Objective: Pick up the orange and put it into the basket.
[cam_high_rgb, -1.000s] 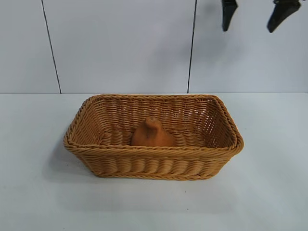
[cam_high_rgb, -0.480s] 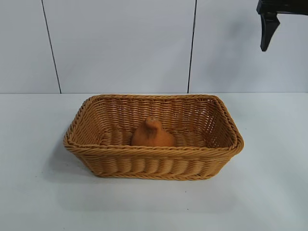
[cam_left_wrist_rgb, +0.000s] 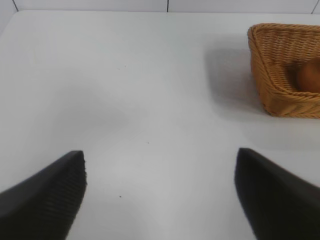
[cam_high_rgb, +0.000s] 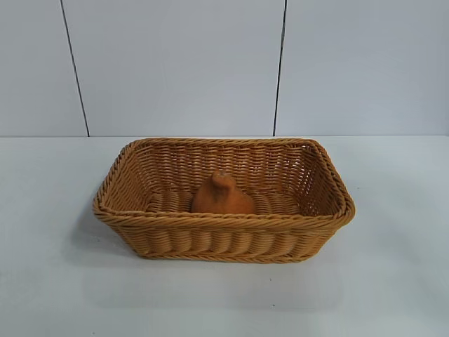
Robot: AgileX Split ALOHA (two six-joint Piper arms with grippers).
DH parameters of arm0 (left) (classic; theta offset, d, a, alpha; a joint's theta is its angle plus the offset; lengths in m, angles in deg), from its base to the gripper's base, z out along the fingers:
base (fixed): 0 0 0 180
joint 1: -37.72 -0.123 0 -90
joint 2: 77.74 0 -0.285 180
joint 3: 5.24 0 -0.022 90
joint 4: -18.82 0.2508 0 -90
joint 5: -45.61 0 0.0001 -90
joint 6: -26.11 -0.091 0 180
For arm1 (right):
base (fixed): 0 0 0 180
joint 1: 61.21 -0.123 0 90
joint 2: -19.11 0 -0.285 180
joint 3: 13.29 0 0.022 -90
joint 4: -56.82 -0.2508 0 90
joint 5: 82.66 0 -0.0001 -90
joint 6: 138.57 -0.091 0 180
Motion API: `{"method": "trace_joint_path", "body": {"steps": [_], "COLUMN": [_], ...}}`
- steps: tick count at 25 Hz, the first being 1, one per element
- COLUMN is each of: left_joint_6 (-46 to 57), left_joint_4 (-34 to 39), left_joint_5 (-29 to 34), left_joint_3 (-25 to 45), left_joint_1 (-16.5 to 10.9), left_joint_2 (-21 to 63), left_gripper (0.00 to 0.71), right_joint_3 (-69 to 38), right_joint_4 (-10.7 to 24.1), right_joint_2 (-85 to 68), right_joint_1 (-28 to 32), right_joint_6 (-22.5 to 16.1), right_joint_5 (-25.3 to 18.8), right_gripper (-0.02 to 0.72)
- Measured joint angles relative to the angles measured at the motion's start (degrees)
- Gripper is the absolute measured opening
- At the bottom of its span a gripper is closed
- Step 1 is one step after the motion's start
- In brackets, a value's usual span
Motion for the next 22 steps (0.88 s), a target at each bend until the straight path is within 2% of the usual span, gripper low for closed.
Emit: {"method": "trace_joint_path", "body": {"steps": [2, 10, 18, 22], "left_joint_6": [0.0, 0.0, 0.0, 0.0], "left_joint_4": [0.08, 0.07, 0.07, 0.07], "left_joint_5": [0.0, 0.0, 0.0, 0.0], "left_joint_3": [0.0, 0.0, 0.0, 0.0], "left_joint_1": [0.0, 0.0, 0.0, 0.0], "left_joint_2": [0.0, 0.0, 0.0, 0.0], "left_gripper": [0.582, 0.582, 0.582, 0.582], "right_joint_3": [-3.86, -4.36, -4.65, -4.65], "right_joint_4": [-0.1, -0.54, -0.54, -0.54], "right_joint_2": [-6.91, -26.3, -39.35, -40.97], "right_joint_1": [0.0, 0.0, 0.0, 0.0], "right_joint_6": [0.06, 0.2, 0.24, 0.24], "right_joint_5": [0.71, 2.54, 2.48, 2.48], "right_gripper": [0.673, 0.673, 0.673, 0.673]}}
